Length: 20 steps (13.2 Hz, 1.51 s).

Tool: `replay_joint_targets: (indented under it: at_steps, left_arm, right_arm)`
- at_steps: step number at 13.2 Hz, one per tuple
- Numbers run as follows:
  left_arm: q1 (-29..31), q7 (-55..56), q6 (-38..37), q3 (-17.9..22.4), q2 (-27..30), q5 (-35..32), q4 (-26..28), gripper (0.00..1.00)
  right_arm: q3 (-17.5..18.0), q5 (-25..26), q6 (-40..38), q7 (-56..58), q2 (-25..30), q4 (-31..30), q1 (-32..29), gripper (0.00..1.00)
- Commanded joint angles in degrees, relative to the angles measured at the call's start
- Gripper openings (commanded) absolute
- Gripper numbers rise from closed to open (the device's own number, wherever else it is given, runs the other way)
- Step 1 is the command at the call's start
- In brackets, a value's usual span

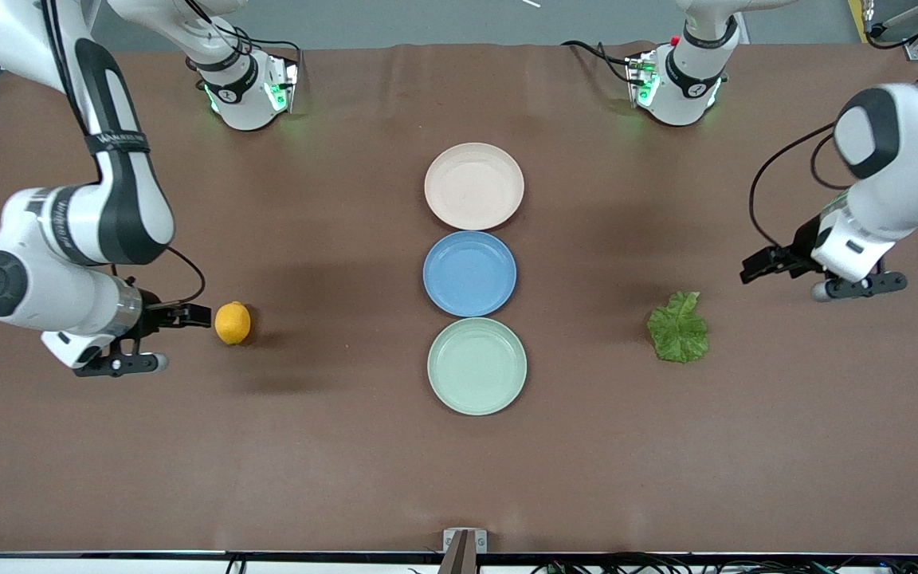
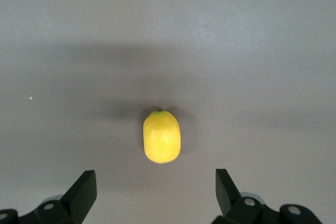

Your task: Pick lemon and lettuce from plates

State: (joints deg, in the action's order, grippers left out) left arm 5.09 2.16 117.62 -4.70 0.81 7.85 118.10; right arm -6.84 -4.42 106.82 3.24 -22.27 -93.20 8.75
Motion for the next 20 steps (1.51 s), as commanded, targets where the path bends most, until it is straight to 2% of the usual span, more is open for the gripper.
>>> replay_joint_targets:
  at_steps: [1,3,5,8,10,17,20]
  left_arm:
    - [-0.1,-0.8,-16.0,-0.6,-0.2,-3.9,-14.2,0.99]
    - [-0.3,-0.9,-22.2,-0.7,-0.2,-4.4,-22.1,0.99]
    - [-0.6,-0.9,-25.0,-0.7,-0.1,-4.5,-26.5,0.99]
    - [-1.0,-1.0,-25.3,-0.7,-1.2,-4.7,-31.1,0.99]
    - [-1.2,-2.4,-25.4,-1.0,-1.9,-7.0,-32.1,0.99]
    - [-0.3,-2.9,-28.0,-1.6,-1.9,-6.8,-31.7,1.0]
    - [-0.2,-2.9,-27.9,-1.6,-1.9,-6.8,-31.7,1.0]
  right_arm:
    - [1.0,0.7,-7.0,0.4,-0.8,6.5,-2.1,1.0]
    - [1.0,0.7,-9.2,0.4,-0.8,10.0,-3.9,1.0]
    - [1.0,0.8,-9.8,0.0,-1.0,11.9,-4.4,1.0]
    - [1.0,1.6,-9.9,-0.1,-1.2,12.4,-5.1,1.0]
    - [1.2,5.5,-9.8,-0.3,-1.3,13.6,-4.4,1.0]
    - [1.5,4.2,-10.3,0.2,-1.0,15.2,-4.3,1.0]
    - [1.3,2.4,-15.4,-0.4,0.5,14.5,-4.4,1.0]
